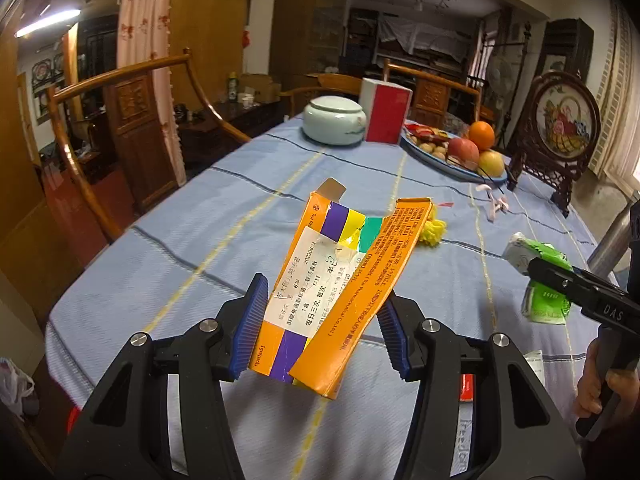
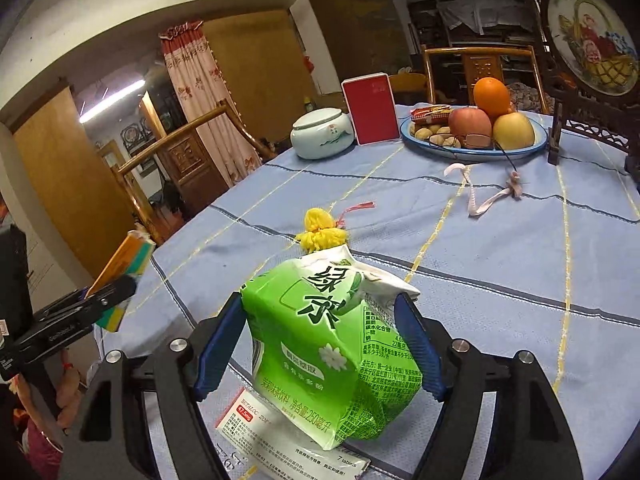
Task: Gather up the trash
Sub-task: 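Carry the tickets and green carton to the wastebasket and release them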
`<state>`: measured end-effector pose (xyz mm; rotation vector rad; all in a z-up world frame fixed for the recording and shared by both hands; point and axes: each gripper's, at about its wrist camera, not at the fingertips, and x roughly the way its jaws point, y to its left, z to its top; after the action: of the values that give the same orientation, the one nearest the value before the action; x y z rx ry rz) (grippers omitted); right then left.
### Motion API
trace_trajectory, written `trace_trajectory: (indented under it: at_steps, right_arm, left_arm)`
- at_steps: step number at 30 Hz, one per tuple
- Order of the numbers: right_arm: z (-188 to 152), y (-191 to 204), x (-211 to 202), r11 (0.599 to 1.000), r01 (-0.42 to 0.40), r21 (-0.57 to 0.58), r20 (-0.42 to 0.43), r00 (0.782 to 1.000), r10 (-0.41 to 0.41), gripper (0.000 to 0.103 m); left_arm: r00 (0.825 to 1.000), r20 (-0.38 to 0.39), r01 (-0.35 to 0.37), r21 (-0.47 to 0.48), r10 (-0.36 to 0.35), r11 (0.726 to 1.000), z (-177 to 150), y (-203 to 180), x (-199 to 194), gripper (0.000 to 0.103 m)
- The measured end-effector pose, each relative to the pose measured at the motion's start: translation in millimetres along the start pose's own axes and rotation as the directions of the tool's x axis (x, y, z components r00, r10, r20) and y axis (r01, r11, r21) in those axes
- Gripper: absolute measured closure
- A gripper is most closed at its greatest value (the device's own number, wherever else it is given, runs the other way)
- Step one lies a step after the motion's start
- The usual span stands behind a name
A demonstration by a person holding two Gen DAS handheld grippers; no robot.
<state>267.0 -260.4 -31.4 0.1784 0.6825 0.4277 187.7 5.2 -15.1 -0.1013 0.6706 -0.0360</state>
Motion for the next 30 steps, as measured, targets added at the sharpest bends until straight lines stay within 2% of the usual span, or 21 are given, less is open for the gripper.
trace_trajectory:
  at_steps: [8, 15, 18, 24, 30]
  right_arm:
    - [0, 3, -19, 0.998, -0.055, 0.023, 0.067, 0.996, 0.053, 0.028]
    - [-13, 28, -21, 0.995, -0.1, 0.026, 0.068, 0.993, 0.098, 0.028]
    - [-16, 50, -16, 0.99, -0.137, 0.02, 0.054, 0.989, 0.136, 0.028]
    - [-20, 118, -9, 0.974, -0.215, -0.066, 0.035, 0.975, 0.217, 0.028]
    - [-31, 172, -2, 0.947, -0.302, -0.108, -0.001, 0.953, 0.304, 0.028]
  left_arm:
    - [0.998, 0.016, -0.058, -0.034, 0.058, 0.998, -14, 34, -27, 0.05]
    - [0.99, 0.028, -0.133, -0.1, 0.137, 0.986, -34, 91, -56, 0.05]
    - [0.985, 0.03, -0.165, -0.125, 0.17, 0.978, -44, 116, -68, 0.05]
    - [0.97, 0.019, -0.235, -0.171, 0.242, 0.957, -75, 167, -90, 0.05]
    - [0.961, -0.054, -0.277, -0.221, 0.272, 0.935, -113, 218, -94, 0.05]
